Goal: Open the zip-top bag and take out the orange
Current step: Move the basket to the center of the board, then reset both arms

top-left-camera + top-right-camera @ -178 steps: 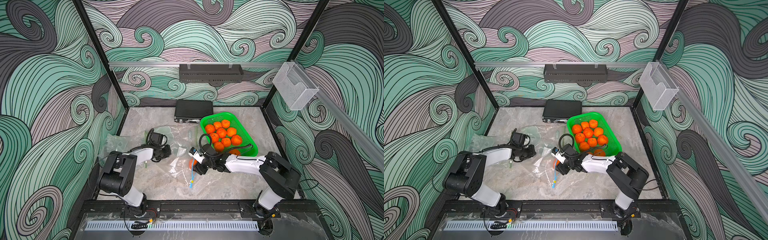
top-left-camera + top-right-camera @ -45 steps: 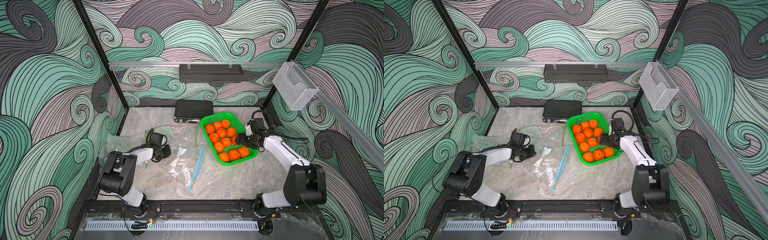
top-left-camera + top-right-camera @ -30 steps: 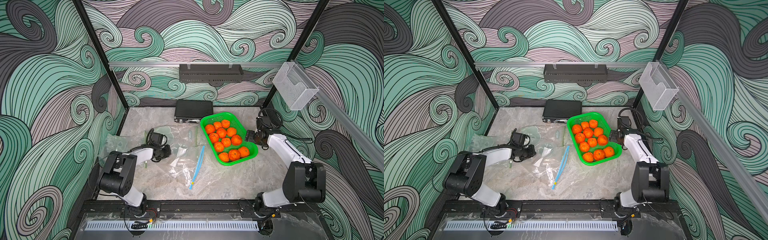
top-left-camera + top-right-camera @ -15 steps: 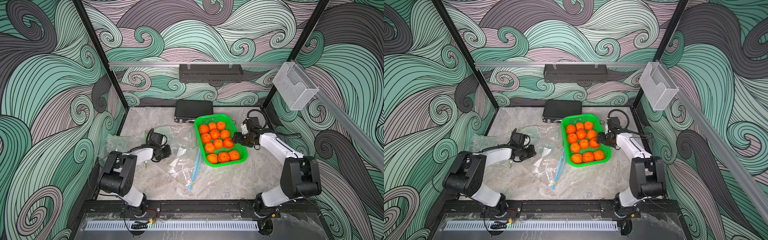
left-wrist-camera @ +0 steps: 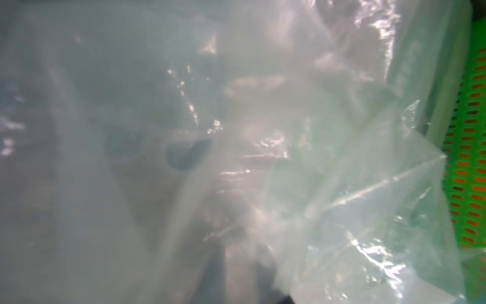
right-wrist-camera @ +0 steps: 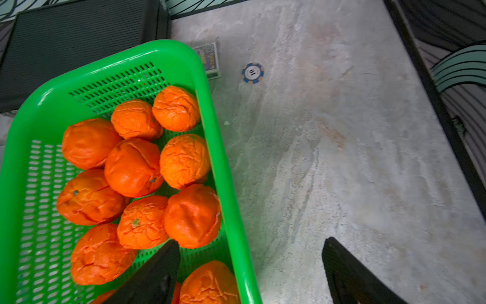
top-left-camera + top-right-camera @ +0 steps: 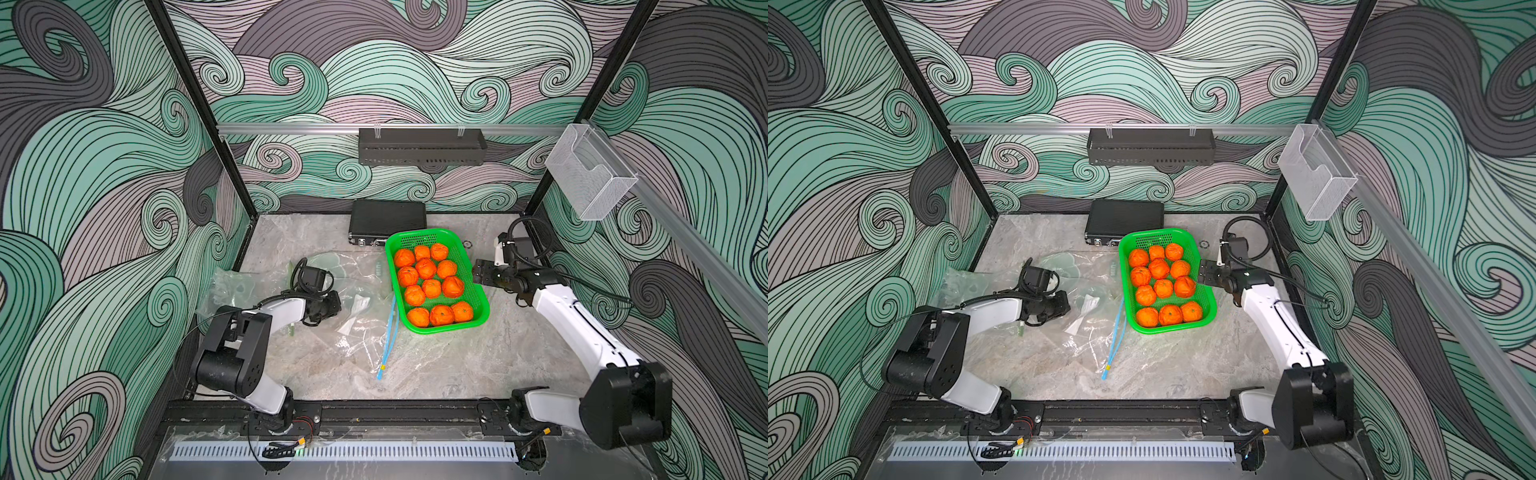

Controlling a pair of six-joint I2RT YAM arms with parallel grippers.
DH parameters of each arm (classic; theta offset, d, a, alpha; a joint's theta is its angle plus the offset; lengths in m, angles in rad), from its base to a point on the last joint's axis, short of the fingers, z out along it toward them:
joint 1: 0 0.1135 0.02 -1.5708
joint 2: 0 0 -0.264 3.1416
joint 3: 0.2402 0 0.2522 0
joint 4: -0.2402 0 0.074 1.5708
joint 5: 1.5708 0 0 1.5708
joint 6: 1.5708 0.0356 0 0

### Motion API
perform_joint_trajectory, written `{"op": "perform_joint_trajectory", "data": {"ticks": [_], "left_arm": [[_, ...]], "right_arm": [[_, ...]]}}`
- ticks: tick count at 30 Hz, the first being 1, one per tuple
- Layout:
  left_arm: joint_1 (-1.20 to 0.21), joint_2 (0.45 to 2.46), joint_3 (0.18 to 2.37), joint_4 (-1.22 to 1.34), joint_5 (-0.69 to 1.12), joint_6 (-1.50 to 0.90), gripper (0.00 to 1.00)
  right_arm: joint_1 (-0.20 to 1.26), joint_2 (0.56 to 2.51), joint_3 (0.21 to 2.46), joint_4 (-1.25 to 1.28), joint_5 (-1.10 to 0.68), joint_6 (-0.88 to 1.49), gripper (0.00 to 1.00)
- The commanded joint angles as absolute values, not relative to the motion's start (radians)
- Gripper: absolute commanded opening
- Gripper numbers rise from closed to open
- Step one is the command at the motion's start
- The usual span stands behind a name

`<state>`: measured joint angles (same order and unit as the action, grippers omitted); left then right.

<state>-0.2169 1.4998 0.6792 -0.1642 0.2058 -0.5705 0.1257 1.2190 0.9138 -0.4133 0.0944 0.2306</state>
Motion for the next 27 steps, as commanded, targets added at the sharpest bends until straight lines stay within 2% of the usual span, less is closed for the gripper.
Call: {"op": "perform_joint_trajectory", "data": {"ticks": [1,5,11,15,20,21,22,27], "left_arm": [[-0.222,1.397,0.711,-0.202,0.174,-0.610,0.38],[-0.223,1.303,0.783,-0.246,0.138,-0.621,0.53],[-0.242,1.190,0.848,-0.315,0.022,-0.586,0.59],[-0.255,1.036,0.758,-0.260,-0.175,-0.511,0.64],[-0.253,0.860,0.596,-0.149,-0.495,-0.434,0.76],[-0.253,0.836,0.558,-0.110,-0.543,-0.414,0.84],[-0.254,0.817,0.519,-0.058,-0.577,-0.391,0.97],[-0.248,0.816,0.385,0.201,-0.640,-0.193,0.99]], "right_arm": [[0.102,1.160,0.829,-0.270,0.231,0.209,0.87],[0.047,1.103,0.730,-0.161,0.247,0.252,0.90],[0.007,1.094,0.626,-0.045,0.309,0.252,0.91],[-0.003,1.102,0.542,0.085,0.332,0.233,0.91],[-0.011,1.135,0.474,0.221,0.362,0.212,0.91],[-0.013,1.147,0.454,0.273,0.367,0.202,0.91],[-0.014,1.167,0.433,0.327,0.370,0.198,0.91],[-0.011,1.257,0.391,0.483,0.343,0.171,0.90]]}}
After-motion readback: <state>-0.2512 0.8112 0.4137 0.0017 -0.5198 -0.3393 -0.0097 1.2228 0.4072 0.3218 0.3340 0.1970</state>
